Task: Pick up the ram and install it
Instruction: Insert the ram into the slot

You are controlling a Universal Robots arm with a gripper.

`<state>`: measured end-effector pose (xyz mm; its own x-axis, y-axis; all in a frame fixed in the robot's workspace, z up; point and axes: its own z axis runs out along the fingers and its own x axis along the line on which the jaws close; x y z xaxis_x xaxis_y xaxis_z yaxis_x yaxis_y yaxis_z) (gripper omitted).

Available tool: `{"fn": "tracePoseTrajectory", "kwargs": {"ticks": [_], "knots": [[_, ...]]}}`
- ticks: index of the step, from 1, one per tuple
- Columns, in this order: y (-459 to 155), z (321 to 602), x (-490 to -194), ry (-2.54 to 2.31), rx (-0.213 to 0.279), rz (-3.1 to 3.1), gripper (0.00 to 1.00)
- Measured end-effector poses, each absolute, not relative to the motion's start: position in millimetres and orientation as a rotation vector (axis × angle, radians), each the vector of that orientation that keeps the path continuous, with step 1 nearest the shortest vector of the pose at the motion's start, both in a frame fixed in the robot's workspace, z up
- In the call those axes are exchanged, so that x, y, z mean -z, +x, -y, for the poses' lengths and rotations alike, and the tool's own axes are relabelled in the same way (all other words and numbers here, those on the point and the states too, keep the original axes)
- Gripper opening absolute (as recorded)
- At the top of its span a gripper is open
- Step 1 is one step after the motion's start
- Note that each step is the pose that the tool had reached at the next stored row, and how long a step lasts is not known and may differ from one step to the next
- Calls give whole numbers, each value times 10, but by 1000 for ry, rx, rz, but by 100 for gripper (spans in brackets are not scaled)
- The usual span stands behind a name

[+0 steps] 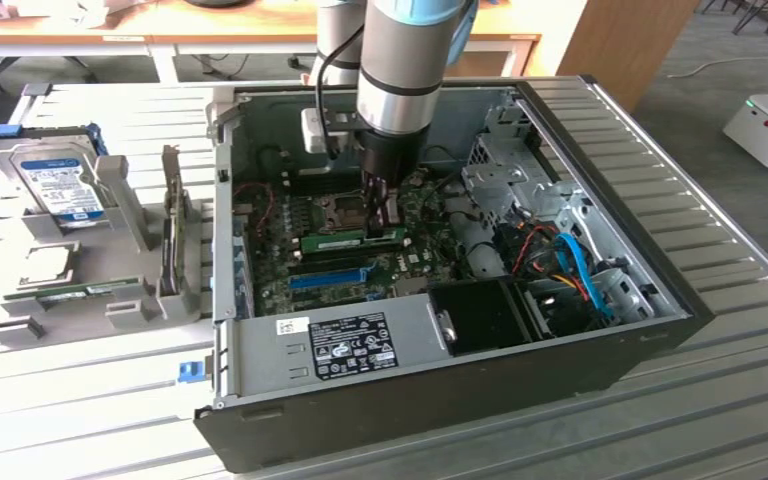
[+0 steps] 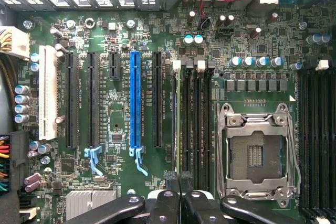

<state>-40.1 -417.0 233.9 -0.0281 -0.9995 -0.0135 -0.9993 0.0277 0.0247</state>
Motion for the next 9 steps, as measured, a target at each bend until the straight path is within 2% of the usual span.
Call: {"fn": "tracePoseTrajectory", "kwargs": {"ticks": [9], "knots": [[-375, 4170, -2339, 2176, 62, 2237, 12]]}}
